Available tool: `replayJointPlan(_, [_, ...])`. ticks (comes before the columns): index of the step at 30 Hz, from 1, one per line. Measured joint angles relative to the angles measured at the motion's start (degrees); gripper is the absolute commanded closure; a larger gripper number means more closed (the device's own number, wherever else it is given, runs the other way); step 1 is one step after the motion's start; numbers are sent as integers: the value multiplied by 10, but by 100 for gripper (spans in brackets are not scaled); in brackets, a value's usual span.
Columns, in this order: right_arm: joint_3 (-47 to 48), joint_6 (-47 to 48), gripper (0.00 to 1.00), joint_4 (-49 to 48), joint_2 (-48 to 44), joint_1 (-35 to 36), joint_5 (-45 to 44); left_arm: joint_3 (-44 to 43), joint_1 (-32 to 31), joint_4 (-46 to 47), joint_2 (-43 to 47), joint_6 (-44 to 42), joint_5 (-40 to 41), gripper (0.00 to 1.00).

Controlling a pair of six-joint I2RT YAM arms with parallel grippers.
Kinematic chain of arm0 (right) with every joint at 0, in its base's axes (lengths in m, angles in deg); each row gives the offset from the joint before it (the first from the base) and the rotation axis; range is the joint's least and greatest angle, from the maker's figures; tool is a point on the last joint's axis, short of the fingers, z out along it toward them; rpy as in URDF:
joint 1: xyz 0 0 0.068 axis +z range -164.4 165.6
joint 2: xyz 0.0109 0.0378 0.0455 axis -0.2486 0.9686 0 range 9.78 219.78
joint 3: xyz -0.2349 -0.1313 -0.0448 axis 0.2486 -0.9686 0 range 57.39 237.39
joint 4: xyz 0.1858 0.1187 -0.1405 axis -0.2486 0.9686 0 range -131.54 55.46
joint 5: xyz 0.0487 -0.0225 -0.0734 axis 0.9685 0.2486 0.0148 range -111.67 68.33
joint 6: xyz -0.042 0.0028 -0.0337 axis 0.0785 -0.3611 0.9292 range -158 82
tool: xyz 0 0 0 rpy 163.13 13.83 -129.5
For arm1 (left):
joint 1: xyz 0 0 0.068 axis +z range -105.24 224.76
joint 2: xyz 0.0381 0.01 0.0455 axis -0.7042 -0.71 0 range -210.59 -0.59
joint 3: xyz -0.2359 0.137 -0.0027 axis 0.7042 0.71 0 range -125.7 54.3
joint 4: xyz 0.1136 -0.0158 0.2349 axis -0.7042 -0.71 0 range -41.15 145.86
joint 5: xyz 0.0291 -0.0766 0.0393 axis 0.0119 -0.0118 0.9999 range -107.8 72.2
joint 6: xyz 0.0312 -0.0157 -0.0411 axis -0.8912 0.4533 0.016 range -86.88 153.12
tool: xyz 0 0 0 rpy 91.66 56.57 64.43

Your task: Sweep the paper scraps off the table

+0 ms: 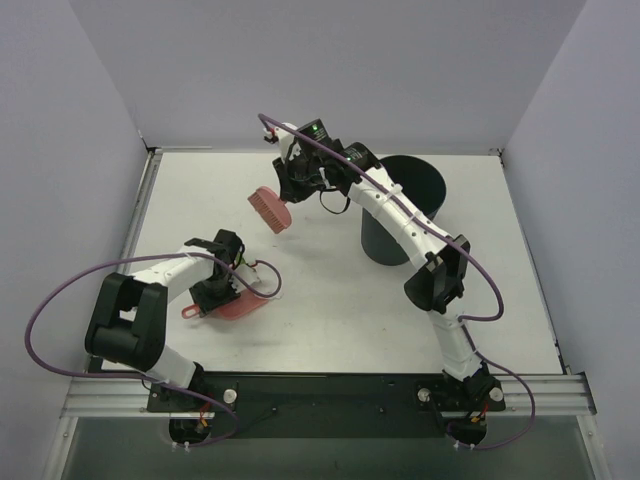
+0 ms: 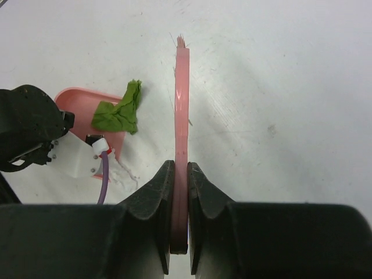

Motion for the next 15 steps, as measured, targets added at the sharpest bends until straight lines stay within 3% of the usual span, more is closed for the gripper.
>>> replayJointPlan(11, [62,56,100,-23,85,71,-89,16,0,2,16,1,2,100])
replayJointPlan(15, [51,52,100,-15,122,106,-80,16,0,2,16,0,2,100])
